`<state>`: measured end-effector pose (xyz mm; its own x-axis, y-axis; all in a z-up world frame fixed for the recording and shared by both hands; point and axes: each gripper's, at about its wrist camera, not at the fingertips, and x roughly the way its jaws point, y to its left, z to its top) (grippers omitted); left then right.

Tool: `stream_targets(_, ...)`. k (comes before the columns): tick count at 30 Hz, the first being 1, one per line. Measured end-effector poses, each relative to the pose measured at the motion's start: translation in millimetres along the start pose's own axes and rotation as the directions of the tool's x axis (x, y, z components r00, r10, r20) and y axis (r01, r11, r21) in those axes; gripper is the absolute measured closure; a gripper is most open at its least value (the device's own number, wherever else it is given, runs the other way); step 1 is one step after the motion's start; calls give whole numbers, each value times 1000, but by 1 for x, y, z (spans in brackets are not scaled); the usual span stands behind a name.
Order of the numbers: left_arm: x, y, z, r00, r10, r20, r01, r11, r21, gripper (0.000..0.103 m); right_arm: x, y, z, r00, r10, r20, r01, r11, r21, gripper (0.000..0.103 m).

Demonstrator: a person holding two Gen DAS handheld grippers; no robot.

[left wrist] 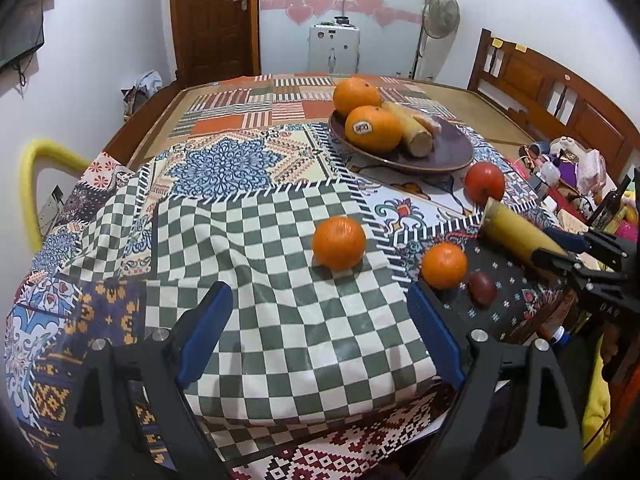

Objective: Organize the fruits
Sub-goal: 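Grasp the pale green bamboo shoot with the right tool while the left tool grasps a mandarin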

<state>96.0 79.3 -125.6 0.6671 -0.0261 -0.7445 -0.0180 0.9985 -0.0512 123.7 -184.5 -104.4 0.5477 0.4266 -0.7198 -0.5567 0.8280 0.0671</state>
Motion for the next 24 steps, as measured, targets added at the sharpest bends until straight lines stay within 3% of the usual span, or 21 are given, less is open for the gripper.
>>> stream_targets(6,4,-2,-3,1000,-20,1,20,1000,-7,13,1,8,-3,999,34,-16,-34,999,-7,67)
stream_targets(9,5,-6,-4,1000,-20,4,20,1000,6,13,1,14,-4,1000,12,-14,-12,999,-30,67)
stream_targets(24,14,-6,1,1000,-20,22,19,999,39,13,31,33,27,997,66,-32,-67,996,-52,65)
